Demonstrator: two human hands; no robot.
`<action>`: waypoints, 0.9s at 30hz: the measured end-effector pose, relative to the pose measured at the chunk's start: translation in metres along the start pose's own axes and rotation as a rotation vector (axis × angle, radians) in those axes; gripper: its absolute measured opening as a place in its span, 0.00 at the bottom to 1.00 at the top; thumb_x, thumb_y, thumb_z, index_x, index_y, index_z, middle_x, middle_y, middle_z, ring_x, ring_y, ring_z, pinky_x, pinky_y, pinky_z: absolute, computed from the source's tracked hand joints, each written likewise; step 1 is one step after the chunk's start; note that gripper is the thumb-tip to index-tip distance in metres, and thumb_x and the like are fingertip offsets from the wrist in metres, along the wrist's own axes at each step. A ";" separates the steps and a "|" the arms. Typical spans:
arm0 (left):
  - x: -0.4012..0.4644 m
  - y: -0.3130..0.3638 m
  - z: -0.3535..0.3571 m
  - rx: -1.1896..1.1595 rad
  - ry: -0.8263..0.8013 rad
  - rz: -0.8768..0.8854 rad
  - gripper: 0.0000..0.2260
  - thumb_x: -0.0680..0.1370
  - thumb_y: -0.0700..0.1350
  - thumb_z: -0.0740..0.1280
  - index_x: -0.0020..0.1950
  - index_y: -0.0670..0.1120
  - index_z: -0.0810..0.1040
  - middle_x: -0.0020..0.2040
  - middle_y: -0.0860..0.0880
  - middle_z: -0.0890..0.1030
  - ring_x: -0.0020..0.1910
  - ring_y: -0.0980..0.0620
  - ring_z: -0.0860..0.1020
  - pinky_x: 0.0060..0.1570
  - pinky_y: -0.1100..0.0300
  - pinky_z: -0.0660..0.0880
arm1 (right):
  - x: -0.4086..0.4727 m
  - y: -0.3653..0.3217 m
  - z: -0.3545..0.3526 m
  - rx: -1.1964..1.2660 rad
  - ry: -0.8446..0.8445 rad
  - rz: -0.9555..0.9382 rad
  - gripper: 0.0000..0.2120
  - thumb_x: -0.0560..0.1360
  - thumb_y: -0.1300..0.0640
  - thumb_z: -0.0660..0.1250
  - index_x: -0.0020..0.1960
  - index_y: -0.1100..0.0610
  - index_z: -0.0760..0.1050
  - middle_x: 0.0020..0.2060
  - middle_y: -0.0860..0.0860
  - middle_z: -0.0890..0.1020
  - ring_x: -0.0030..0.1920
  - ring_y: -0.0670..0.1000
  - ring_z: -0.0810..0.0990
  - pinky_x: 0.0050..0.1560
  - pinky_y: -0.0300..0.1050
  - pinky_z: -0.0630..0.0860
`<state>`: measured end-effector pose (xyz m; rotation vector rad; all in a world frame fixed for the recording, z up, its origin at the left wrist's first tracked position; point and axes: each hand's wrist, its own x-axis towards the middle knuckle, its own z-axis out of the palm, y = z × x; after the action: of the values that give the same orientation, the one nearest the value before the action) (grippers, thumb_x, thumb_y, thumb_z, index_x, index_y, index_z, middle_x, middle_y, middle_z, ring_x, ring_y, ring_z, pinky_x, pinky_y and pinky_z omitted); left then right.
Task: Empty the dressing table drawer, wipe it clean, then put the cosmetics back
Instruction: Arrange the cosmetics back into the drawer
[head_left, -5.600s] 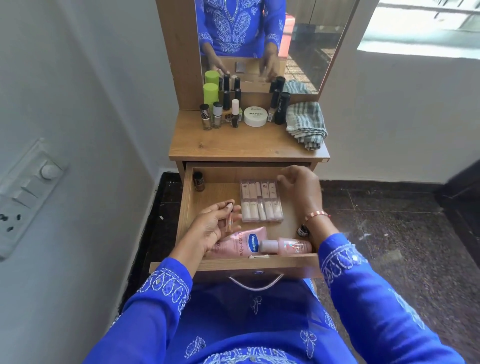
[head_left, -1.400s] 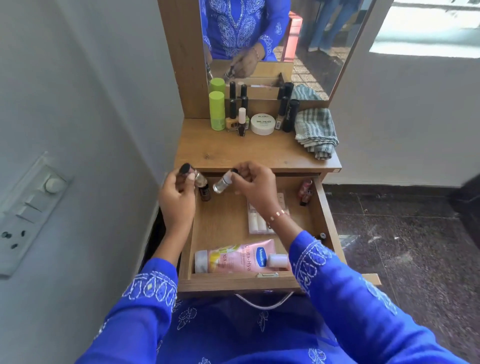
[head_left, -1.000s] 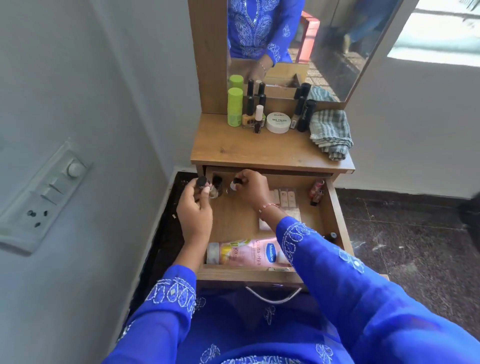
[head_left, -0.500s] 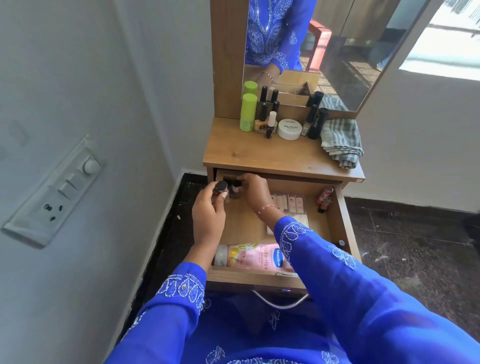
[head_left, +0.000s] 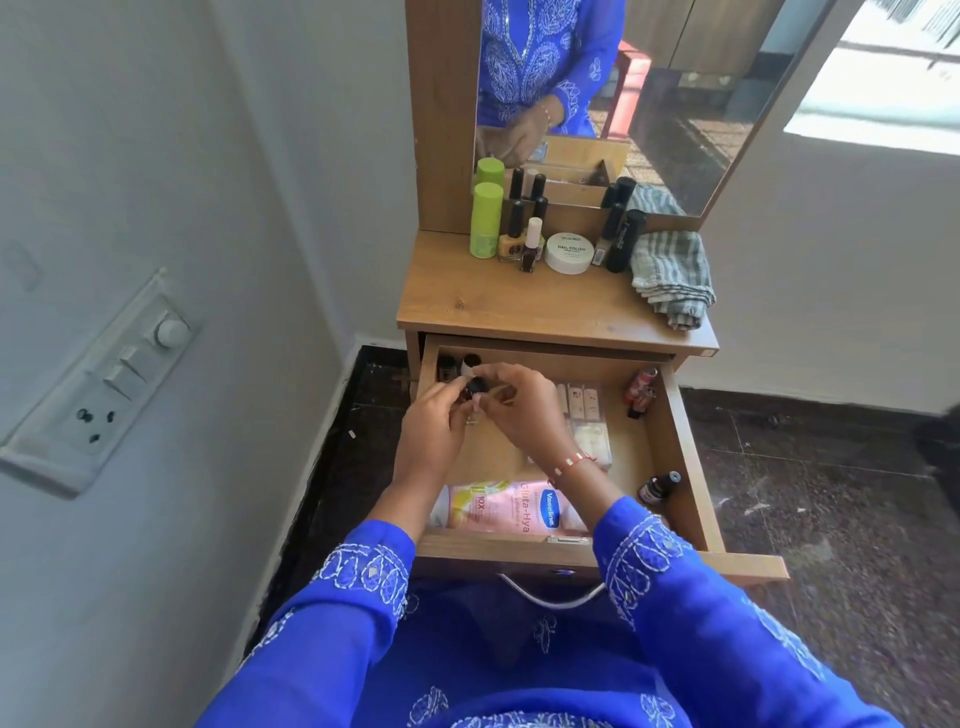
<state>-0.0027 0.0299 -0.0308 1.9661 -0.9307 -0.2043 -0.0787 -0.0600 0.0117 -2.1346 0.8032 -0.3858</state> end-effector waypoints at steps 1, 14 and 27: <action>0.000 0.001 0.000 0.004 -0.011 0.004 0.16 0.77 0.38 0.63 0.65 0.40 0.73 0.56 0.42 0.79 0.55 0.47 0.78 0.55 0.56 0.76 | 0.001 0.001 0.000 -0.001 -0.018 0.007 0.16 0.74 0.63 0.67 0.61 0.56 0.76 0.51 0.53 0.82 0.47 0.48 0.80 0.50 0.38 0.76; 0.004 -0.002 0.004 -0.138 0.165 -0.145 0.12 0.77 0.35 0.60 0.57 0.41 0.79 0.53 0.44 0.82 0.52 0.50 0.80 0.51 0.62 0.75 | 0.059 0.032 0.006 -0.079 0.089 0.250 0.13 0.70 0.67 0.67 0.55 0.63 0.79 0.52 0.59 0.82 0.54 0.56 0.79 0.54 0.42 0.73; 0.003 -0.001 0.002 -0.176 0.227 -0.119 0.13 0.77 0.34 0.58 0.56 0.41 0.78 0.53 0.45 0.81 0.50 0.54 0.79 0.46 0.76 0.73 | 0.066 0.032 0.027 -0.081 0.053 0.224 0.15 0.71 0.67 0.68 0.58 0.63 0.76 0.53 0.60 0.81 0.54 0.56 0.79 0.52 0.40 0.72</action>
<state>-0.0006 0.0269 -0.0319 1.8380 -0.6288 -0.1231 -0.0284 -0.1024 -0.0300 -2.0877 1.0928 -0.2970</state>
